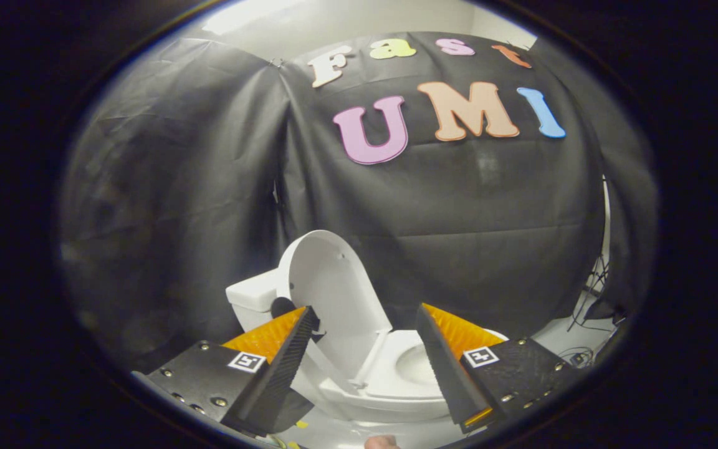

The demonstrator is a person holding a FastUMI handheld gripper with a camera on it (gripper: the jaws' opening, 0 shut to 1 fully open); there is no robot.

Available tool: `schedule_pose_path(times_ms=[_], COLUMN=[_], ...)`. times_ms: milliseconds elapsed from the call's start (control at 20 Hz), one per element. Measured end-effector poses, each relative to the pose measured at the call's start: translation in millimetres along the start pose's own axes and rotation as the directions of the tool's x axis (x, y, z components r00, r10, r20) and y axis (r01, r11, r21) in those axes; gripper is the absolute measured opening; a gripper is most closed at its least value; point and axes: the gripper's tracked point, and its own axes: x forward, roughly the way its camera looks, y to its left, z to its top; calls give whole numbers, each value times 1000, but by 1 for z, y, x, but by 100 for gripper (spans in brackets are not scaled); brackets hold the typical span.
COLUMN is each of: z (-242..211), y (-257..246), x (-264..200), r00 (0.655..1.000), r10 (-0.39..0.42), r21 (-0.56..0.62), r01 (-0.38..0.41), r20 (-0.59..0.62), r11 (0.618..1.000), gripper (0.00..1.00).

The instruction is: Open the toilet lid.

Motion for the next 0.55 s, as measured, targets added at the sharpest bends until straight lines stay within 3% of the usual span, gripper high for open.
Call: schedule_pose_path(times_ms=[550], z=[-2], y=[-118], x=[-42], r00=[985], r10=[-169], r21=[6], r01=[169], r20=[38], r11=[986], gripper=[99])
